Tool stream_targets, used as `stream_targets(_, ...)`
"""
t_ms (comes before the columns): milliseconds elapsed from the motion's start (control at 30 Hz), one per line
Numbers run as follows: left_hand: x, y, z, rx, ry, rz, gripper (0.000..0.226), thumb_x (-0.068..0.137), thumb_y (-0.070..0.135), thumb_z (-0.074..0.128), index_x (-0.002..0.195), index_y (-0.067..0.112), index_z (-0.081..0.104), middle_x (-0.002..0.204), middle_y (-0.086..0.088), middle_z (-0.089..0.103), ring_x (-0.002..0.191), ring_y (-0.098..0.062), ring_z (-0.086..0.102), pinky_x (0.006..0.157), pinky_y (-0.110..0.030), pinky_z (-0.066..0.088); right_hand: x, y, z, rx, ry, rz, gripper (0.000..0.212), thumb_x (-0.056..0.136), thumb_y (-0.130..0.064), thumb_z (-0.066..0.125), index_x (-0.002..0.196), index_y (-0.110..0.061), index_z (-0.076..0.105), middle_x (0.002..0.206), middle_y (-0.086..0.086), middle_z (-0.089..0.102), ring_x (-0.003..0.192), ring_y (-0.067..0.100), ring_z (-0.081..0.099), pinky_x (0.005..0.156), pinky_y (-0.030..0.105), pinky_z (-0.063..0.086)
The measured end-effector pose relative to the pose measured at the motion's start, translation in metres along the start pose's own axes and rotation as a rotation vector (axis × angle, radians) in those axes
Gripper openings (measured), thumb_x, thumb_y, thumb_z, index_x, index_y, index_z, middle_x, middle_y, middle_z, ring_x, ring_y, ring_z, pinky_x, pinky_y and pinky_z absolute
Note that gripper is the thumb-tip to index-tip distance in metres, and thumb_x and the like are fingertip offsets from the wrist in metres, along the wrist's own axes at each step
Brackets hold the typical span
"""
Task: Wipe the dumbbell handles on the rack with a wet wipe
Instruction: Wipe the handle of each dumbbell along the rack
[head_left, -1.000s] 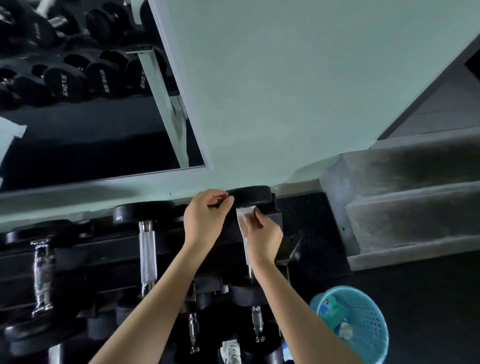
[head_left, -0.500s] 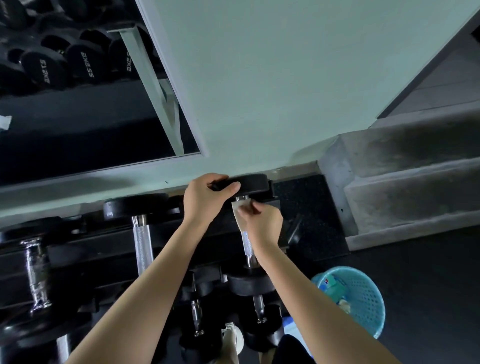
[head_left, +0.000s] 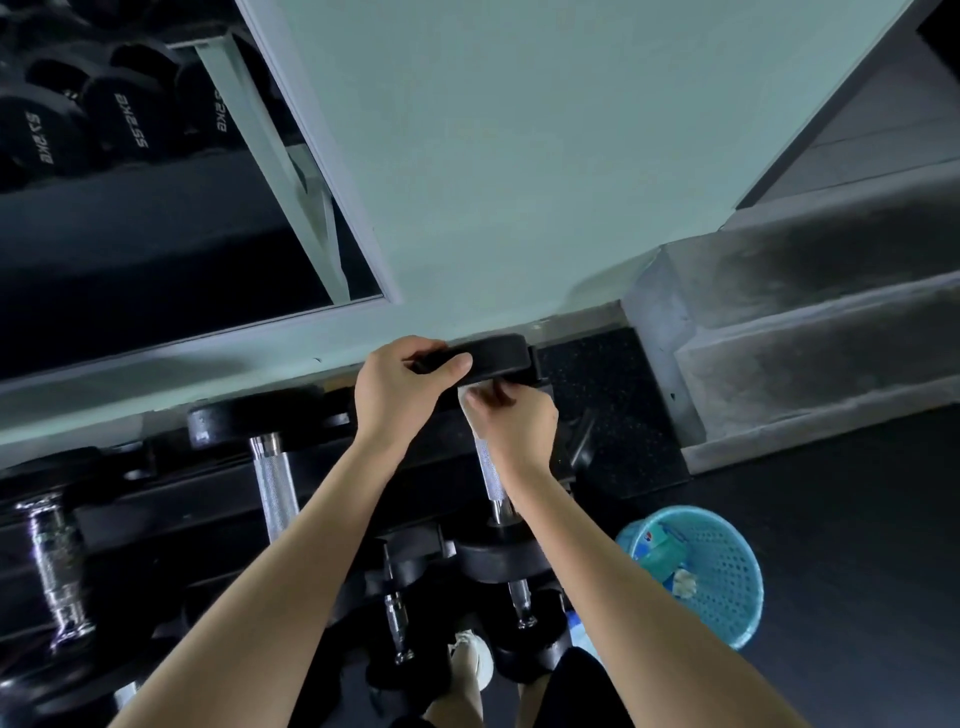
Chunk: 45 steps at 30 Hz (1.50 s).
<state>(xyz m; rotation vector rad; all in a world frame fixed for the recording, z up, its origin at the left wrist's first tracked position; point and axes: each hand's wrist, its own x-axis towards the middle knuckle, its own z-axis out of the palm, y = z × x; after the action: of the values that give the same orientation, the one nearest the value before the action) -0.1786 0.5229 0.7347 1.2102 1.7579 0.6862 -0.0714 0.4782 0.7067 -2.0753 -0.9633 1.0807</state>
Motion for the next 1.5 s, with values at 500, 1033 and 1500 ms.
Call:
stream_targets(500, -0.002, 0.001, 0.000, 0.030, 0.005, 0.022, 0.030, 0.072, 0.038, 0.078, 0.097, 0.022, 0.072, 0.091, 0.012, 0.070, 0.090, -0.009, 0.065, 0.087, -0.033, 0.052, -0.010, 0.036, -0.013, 0.037, -0.195, -0.003, 0.017, 0.074, -0.020, 0.078, 0.085, -0.009, 0.072, 0.074, -0.001, 0.070, 0.070, 0.011, 0.066, 0.064, 0.022, 0.053)
stream_targets(1033, -0.002, -0.007, 0.001, -0.024, 0.006, 0.053, 0.023, 0.074, 0.035, 0.078, 0.093, 0.024, 0.071, 0.083, 0.012, 0.068, 0.085, -0.011, 0.065, 0.084, -0.031, 0.052, -0.001, 0.054, -0.023, 0.144, -0.405, 0.060, 0.031, 0.071, -0.024, 0.082, 0.097, -0.009, 0.073, 0.086, 0.001, 0.073, 0.083, 0.014, 0.070, 0.074, 0.027, 0.056)
stream_targets(1500, 0.006, -0.005, -0.008, -0.035, -0.077, 0.011, 0.020, 0.072, 0.033, 0.080, 0.088, 0.025, 0.072, 0.087, 0.010, 0.071, 0.086, -0.011, 0.065, 0.074, -0.026, 0.051, 0.013, 0.068, -0.043, -0.054, -0.756, 0.096, 0.026, 0.070, -0.014, 0.082, 0.094, -0.013, 0.073, 0.090, 0.001, 0.075, 0.087, 0.012, 0.069, 0.082, 0.025, 0.053)
